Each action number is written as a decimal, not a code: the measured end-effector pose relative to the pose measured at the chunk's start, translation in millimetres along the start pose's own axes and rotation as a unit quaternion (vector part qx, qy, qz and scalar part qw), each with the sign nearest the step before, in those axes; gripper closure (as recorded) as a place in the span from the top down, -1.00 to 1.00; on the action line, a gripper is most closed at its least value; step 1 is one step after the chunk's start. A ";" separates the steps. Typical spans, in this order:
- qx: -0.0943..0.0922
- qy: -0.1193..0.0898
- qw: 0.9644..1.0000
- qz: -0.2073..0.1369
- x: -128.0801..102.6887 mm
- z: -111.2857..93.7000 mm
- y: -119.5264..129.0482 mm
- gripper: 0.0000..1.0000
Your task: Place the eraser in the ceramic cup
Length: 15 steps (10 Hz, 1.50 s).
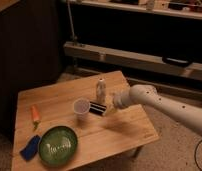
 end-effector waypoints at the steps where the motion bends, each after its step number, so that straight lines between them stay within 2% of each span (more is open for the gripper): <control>1: -0.004 -0.002 1.000 0.001 1.4 3.6 -0.2 0.60; 3: -0.004 -0.004 1.000 -0.001 5.7 11.2 3.5 0.60; 8: 0.011 -0.005 1.000 -0.004 15.0 29.7 14.4 0.60; 11: 0.005 -0.009 1.000 -0.004 19.5 40.7 17.0 0.60; 15: -0.018 -0.010 1.000 -0.012 21.4 54.5 16.6 0.60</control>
